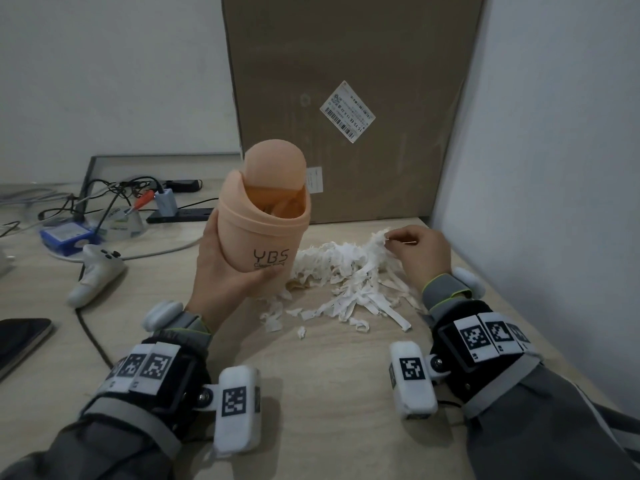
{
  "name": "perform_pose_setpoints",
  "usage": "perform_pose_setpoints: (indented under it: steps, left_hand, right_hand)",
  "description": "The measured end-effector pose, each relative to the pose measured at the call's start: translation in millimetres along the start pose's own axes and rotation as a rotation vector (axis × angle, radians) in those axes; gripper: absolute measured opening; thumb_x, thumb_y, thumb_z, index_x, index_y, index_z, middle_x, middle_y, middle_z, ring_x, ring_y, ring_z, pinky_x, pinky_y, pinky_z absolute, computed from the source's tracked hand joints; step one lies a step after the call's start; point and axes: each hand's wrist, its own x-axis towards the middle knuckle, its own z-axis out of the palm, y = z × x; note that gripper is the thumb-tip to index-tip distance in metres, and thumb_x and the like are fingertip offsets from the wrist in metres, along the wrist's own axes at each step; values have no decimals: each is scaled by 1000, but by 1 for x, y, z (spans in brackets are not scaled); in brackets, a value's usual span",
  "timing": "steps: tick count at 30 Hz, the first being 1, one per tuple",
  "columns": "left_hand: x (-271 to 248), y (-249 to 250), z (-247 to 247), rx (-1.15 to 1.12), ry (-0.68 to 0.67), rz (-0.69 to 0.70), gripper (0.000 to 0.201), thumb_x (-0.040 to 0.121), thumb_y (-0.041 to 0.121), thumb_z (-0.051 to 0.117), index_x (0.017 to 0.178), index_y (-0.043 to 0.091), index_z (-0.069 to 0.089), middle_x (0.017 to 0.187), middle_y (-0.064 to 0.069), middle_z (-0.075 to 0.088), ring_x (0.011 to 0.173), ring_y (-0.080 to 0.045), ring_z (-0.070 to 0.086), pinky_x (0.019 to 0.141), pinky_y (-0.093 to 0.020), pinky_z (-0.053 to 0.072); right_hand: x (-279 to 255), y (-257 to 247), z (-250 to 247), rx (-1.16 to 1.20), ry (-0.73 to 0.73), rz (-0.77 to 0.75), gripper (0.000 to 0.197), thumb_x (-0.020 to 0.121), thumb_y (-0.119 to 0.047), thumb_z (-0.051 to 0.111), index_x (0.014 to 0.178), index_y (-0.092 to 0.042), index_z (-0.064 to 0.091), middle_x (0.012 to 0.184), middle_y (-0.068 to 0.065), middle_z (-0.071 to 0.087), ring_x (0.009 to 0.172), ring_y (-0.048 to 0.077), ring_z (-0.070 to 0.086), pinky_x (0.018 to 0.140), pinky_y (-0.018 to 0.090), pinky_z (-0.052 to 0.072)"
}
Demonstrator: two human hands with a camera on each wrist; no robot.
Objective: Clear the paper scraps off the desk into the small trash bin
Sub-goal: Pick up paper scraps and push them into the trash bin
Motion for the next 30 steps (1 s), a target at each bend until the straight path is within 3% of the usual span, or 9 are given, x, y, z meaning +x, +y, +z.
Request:
perform_pose_setpoints:
  steps: [3, 5, 8, 11, 14, 17, 22, 30]
  left_hand:
    - [0, 1, 2, 55, -8, 28, 117, 43, 54, 87, 140, 60, 23, 132, 29, 46, 123, 4, 52, 95, -31, 52]
    - [1, 2, 5, 91, -15, 45, 120, 43, 55, 87, 145, 54, 24, 135, 24, 47, 126, -3, 52, 101, -37, 52]
    - [2, 3, 6, 123, -30, 81, 122, 46, 55, 89, 150, 46, 27, 135, 28, 48, 125, 4, 52, 101, -35, 53]
    - [5, -2, 6, 189, -25, 87, 125, 47, 58, 91, 155, 38, 31, 141, 14, 52, 129, -10, 54, 105, -46, 53]
    - [8, -8, 6, 282, -30, 68, 133, 48, 61, 91, 159, 35, 24, 146, 3, 49, 133, -22, 51, 107, -55, 50]
    - [8, -8, 9, 328, -55, 78, 134, 48, 63, 89, 160, 35, 21, 148, 1, 46, 135, -25, 48, 108, -57, 48]
    - [7, -5, 13, 353, -91, 103, 135, 49, 66, 87, 161, 35, 18, 150, 0, 43, 136, -26, 45, 109, -59, 46]
    - [4, -3, 17, 340, -109, 111, 136, 49, 68, 87, 161, 33, 20, 152, -1, 42, 138, -26, 44, 111, -59, 43]
  right_hand:
    - [-2, -7, 0, 163, 43, -6, 9, 77, -6, 72, 81, -14, 74, 80, 3, 71, 79, 17, 67, 82, 31, 55]
    - [-4, -14, 0, 276, 55, -20, 11, 77, -6, 74, 82, -16, 73, 82, 2, 72, 80, 16, 68, 81, 29, 56]
    - [-9, -24, 3, 428, 36, -43, 14, 77, -3, 73, 82, -16, 72, 80, -1, 71, 77, 10, 67, 78, 24, 56]
    - [-15, -35, 5, 574, 4, -66, 17, 77, -1, 73, 80, -18, 73, 78, -3, 73, 79, 10, 68, 78, 25, 56]
    - [-20, -45, 6, 656, -30, -102, 17, 77, 0, 72, 79, -17, 72, 77, -5, 73, 81, 13, 69, 79, 26, 56]
    - [-27, -51, 9, 609, -78, -186, 16, 77, 2, 71, 81, -14, 72, 74, -8, 73, 76, 9, 69, 72, 21, 55]
    - [-34, -53, 18, 537, -176, -279, 21, 76, 6, 69, 80, -14, 72, 73, -12, 73, 76, 6, 69, 71, 17, 52]
    - [-39, -55, 19, 276, -309, -496, 20, 84, -6, 65, 101, -13, 72, 101, -1, 70, 99, 6, 65, 87, 17, 49]
